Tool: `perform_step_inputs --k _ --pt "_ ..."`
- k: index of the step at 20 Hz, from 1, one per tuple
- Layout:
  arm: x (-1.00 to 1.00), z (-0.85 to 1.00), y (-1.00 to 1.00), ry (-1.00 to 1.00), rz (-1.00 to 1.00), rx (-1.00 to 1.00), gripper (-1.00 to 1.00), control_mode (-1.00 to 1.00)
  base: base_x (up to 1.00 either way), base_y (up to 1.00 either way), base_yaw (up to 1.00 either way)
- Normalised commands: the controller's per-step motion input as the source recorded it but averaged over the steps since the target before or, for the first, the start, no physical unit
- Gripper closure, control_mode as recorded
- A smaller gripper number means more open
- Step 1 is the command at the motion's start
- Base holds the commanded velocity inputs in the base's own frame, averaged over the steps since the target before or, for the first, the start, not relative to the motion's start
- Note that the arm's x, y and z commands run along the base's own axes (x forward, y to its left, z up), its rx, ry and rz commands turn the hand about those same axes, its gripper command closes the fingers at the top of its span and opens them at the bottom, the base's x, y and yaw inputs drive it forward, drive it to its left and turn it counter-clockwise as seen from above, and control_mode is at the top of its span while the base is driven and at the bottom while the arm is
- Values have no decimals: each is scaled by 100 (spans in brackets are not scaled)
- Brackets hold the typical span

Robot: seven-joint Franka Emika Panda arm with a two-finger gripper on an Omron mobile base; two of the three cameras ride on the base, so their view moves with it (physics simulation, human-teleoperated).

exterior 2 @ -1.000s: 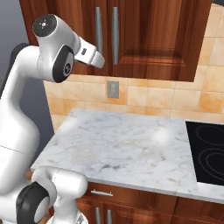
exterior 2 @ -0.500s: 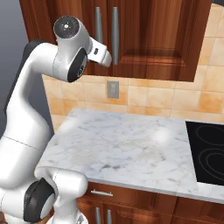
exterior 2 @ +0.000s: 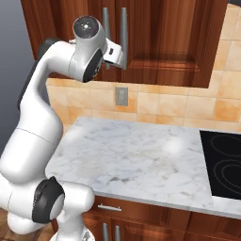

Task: Open the cabinet. Pick the sponge and place it next to the sink. Then close the cabinet.

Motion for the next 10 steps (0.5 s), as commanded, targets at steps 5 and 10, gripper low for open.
perform_step_inputs --k 5,10 --pt "47 -9 -2 0 0 0 -100 -100 0 0 0" --pt "32 -9 -21 0 0 0 -100 -100 0 0 0"
